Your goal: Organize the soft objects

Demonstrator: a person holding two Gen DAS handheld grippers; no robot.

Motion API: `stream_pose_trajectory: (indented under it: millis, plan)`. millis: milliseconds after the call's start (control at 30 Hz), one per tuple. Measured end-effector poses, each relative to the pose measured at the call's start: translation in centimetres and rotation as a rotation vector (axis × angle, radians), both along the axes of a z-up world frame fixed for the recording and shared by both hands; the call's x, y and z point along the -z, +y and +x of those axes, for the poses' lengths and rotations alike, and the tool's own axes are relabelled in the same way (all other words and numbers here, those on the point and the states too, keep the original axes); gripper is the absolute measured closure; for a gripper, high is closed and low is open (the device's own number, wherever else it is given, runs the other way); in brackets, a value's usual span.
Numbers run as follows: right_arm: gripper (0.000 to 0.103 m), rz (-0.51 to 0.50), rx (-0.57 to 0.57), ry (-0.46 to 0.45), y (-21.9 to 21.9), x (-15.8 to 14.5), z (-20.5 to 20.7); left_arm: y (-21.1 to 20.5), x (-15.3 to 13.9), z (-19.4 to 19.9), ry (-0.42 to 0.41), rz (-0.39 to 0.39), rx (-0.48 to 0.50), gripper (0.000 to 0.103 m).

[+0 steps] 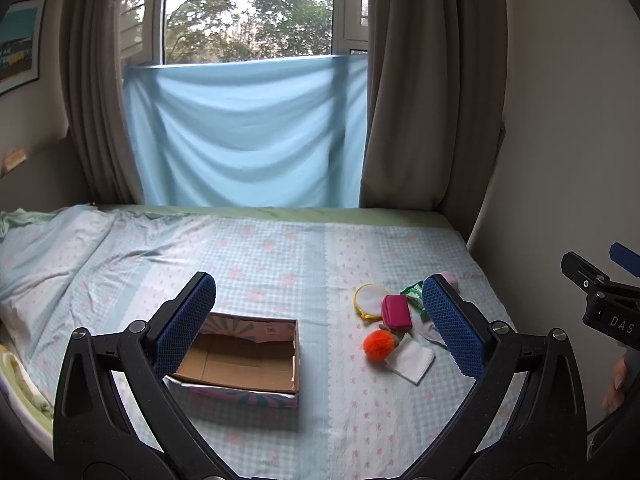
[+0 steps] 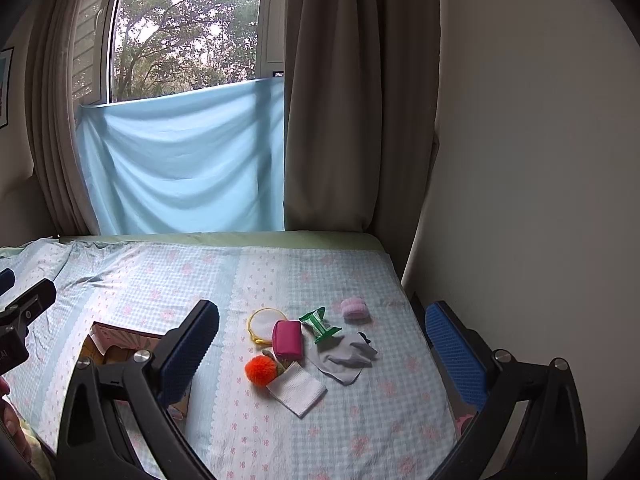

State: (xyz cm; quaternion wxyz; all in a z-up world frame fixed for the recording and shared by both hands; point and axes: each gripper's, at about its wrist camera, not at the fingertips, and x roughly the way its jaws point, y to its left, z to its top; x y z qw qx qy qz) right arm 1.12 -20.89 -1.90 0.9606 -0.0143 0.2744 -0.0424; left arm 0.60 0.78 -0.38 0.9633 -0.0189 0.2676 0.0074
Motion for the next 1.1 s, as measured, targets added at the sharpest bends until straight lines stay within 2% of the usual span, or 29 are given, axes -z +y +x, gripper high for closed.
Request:
stream_pose_trajectory:
  millis: [1100]
  plan:
    - [0.0,0.016,0.008,0.027,0.3,0.3,1.0,0.1,0.5,1.3,0.022,-0.012,0.011,0.001]
